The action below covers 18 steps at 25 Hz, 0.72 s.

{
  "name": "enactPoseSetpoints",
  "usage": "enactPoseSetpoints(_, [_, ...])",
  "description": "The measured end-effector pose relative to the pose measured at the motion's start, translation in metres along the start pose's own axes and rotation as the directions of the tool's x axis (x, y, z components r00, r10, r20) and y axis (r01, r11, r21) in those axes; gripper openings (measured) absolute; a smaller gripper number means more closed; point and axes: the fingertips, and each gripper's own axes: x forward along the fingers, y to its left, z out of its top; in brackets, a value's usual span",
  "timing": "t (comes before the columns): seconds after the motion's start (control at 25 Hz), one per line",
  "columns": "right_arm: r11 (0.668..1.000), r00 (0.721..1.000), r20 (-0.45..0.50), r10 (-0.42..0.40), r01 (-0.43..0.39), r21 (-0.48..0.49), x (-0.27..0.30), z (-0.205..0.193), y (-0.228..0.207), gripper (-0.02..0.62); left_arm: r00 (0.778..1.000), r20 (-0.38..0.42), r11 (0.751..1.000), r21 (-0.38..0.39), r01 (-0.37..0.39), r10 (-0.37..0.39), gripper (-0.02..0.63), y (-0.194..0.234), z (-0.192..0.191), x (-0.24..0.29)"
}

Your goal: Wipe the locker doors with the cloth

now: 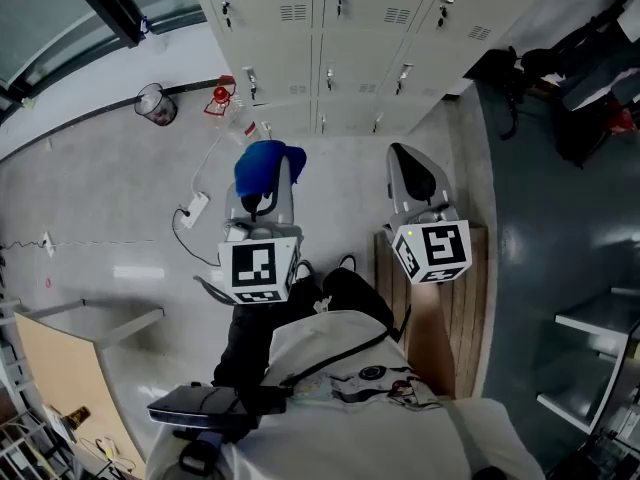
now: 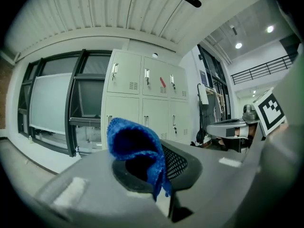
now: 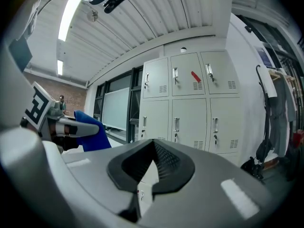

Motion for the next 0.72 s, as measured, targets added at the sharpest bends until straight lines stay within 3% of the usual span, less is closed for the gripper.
enactPoseSetpoints(0.72, [0.999, 0.992, 0.122, 0.016, -0.012, -0.030, -0.008, 0.045, -0.011, -0.003, 0.998, 0.059, 0.999, 0.025, -0.037, 0.036, 0.023, 0.003, 0.038, 0.000])
